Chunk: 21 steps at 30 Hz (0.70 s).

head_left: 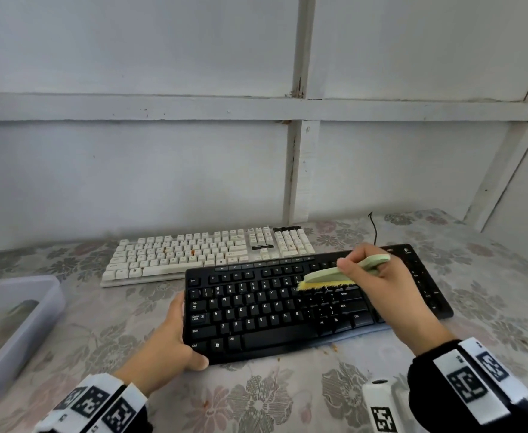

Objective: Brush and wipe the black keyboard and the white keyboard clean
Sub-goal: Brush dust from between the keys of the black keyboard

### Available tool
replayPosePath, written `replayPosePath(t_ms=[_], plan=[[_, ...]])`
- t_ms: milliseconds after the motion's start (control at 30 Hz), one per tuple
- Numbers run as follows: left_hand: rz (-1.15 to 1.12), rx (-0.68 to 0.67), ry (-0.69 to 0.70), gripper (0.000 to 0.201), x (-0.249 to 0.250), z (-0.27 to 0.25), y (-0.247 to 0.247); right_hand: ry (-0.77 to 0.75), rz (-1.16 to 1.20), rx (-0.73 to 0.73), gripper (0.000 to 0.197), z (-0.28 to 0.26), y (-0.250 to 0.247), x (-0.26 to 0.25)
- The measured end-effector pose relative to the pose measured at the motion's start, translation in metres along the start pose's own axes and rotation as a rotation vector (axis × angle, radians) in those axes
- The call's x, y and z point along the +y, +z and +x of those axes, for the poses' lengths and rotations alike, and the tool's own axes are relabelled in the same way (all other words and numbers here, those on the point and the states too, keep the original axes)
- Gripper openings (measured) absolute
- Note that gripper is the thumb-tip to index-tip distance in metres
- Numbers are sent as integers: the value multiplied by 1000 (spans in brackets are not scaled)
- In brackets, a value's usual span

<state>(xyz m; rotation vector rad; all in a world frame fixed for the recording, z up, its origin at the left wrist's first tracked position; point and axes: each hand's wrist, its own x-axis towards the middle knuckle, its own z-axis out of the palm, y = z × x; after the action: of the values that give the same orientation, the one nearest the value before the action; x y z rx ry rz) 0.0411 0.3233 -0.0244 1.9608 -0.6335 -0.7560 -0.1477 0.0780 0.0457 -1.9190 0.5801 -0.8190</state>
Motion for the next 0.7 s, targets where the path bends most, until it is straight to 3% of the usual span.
replayPosePath(t_ms=[167, 233, 333, 433, 600, 700], plan=[[-1, -1, 1, 114, 1, -1, 1, 0, -313, 252, 19, 10, -26, 14], [9, 2, -4, 115, 1, -1, 1, -33, -250, 313, 19, 14, -36, 9], [27, 13, -14, 115, 0, -1, 2, -2, 30, 202, 18, 13, -38, 2], [25, 14, -21, 114, 0, -2, 2, 48, -7, 64, 20, 13, -38, 13], [22, 9, -27, 116, 2, -1, 2, 24, -181, 240, 18, 20, -63, 24], [12, 5, -32, 117, 1, -1, 2, 1, -55, 235, 18, 27, -73, 26]])
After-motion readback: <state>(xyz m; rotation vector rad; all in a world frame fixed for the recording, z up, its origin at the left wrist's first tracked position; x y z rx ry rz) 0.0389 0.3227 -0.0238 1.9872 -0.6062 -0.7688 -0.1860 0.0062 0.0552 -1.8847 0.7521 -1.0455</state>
